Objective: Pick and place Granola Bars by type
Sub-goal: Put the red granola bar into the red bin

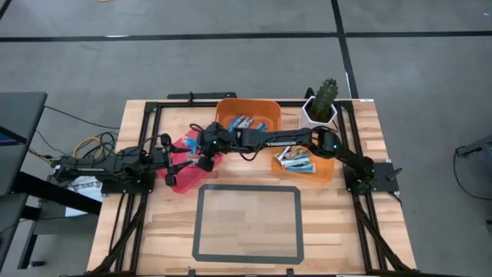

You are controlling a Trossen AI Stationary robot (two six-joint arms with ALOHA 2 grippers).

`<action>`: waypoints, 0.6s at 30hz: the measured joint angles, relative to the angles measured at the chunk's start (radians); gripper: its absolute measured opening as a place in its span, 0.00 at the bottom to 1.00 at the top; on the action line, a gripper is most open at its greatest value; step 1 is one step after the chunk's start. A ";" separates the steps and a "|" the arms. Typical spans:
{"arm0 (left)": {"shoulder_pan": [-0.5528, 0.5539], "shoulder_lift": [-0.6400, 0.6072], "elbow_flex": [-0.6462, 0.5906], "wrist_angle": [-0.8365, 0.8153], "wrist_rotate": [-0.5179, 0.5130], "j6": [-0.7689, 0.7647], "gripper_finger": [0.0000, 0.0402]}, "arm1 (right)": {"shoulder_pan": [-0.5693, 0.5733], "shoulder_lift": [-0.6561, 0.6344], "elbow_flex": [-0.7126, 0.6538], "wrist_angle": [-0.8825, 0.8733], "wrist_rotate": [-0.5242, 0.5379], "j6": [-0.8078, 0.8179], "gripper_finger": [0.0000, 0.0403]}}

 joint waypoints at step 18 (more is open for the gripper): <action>0.000 0.000 0.000 0.000 0.000 0.000 0.48 | -0.021 0.013 0.011 -0.057 -0.056 0.042 0.09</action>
